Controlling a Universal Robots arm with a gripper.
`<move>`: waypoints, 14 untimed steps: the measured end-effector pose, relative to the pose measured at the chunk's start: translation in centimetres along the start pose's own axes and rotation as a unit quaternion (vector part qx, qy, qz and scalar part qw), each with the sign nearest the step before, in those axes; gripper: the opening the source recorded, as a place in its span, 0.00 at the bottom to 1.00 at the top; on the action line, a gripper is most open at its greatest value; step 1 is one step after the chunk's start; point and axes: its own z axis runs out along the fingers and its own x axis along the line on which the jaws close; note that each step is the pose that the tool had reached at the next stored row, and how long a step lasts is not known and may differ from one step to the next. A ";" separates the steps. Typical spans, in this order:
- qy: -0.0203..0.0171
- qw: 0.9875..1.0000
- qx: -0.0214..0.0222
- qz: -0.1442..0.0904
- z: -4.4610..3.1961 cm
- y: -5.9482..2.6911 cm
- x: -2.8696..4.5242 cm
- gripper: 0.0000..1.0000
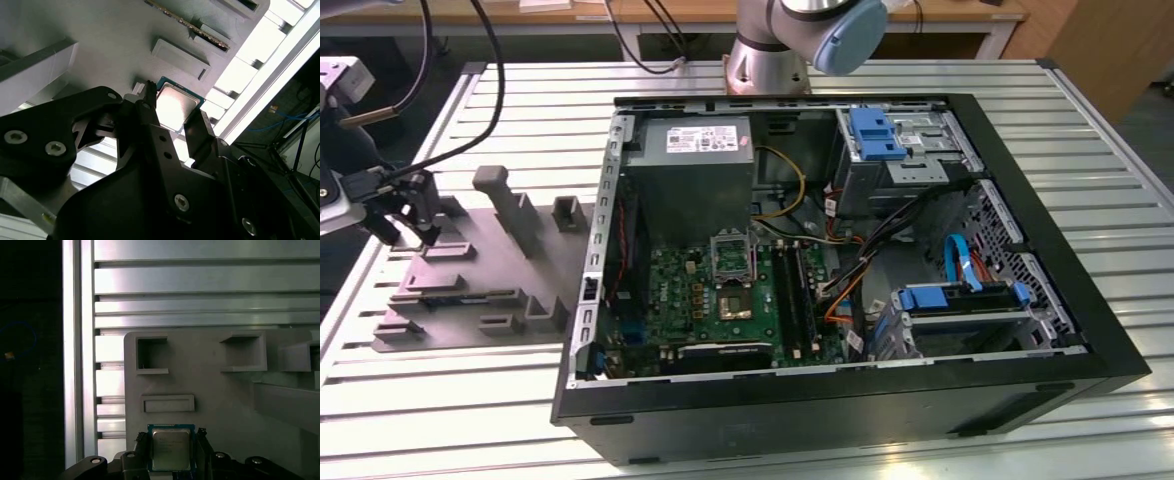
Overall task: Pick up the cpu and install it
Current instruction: 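Pick up the cpu and move it towards the insertion slot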
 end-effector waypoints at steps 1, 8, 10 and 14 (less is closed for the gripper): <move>0.000 1.000 0.000 0.000 -0.02 0.00 0.00 0.47; 0.000 1.000 0.000 0.000 -0.16 0.01 0.00 0.47; 0.000 1.000 0.000 0.000 -0.20 0.01 0.00 0.47; 0.000 1.000 0.000 0.000 -0.29 0.02 0.00 0.47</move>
